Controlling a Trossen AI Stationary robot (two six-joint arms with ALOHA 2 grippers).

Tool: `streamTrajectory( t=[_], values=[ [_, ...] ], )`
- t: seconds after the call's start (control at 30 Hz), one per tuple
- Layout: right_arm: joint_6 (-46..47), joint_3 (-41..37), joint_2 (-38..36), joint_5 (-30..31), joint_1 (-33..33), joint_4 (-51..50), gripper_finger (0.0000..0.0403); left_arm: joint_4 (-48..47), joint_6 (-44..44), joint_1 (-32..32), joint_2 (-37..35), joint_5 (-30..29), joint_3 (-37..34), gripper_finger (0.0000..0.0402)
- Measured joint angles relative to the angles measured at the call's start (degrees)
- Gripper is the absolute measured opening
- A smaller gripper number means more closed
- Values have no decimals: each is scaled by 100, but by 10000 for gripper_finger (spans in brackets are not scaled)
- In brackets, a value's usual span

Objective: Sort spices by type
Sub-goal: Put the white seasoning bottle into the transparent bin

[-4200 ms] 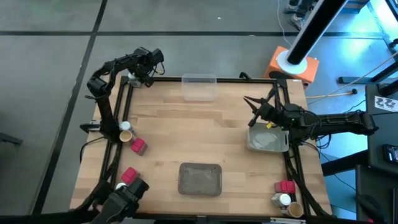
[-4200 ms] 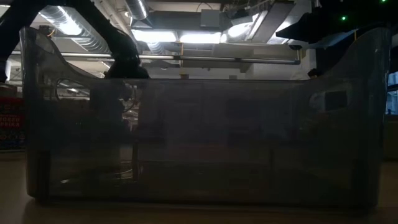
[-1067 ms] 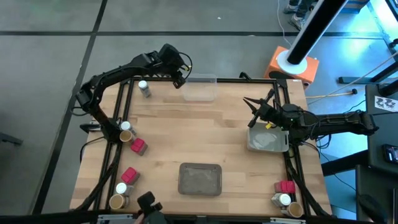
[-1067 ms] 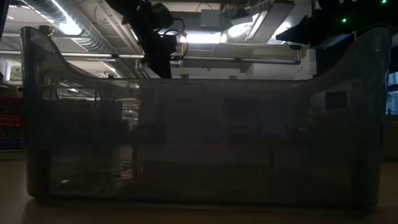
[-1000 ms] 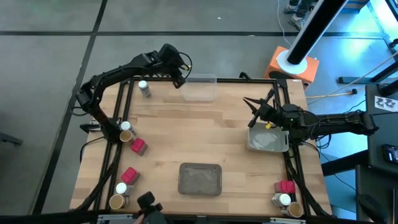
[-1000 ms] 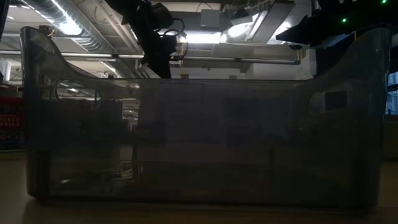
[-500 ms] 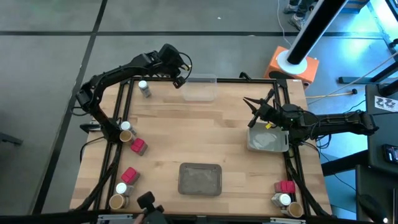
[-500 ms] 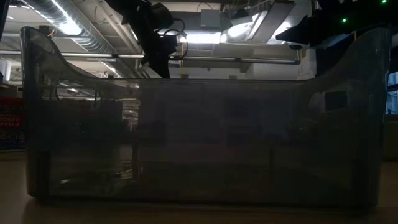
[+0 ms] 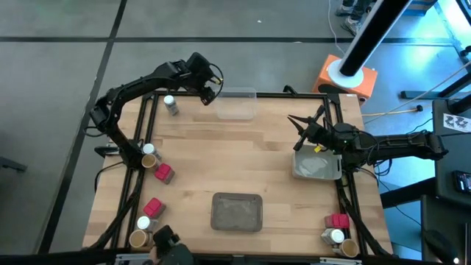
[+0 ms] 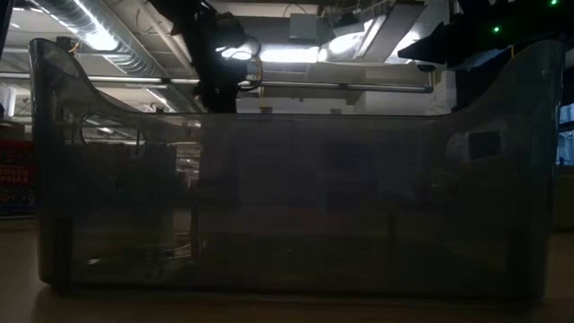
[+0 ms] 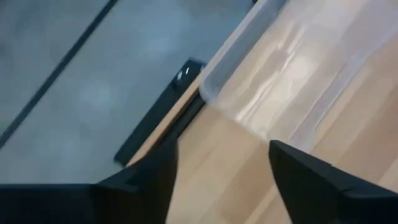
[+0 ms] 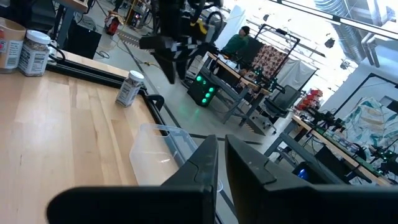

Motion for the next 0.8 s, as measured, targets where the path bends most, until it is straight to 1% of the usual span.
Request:
streamTrajectory(
  t=[0.07,0.13,0.27,0.37,0.5,0.63,0.8],
  values=[
    [0,0,1,0,-1,0,33,-213,-66,118,0,-147,0,263],
    [0,0,1,0,-1,0,33,-429,-168,252,0,-377,0,275],
    [0,0,1,0,-1,0,33,-928,-304,524,2,-909,0,279],
    [0,0,-1,0,-1,0,33,-1113,-387,692,2,-1242,0,274],
    [0,0,-1,0,0,0,33,-1578,-632,846,2,-1259,-12,269],
    [1,0,1,0,0,-2,33,-1786,-806,899,7,-1262,-166,269],
    [2,-2,-1,0,1,-57,33,-1892,-811,945,11,-1260,-519,268]
  ],
)
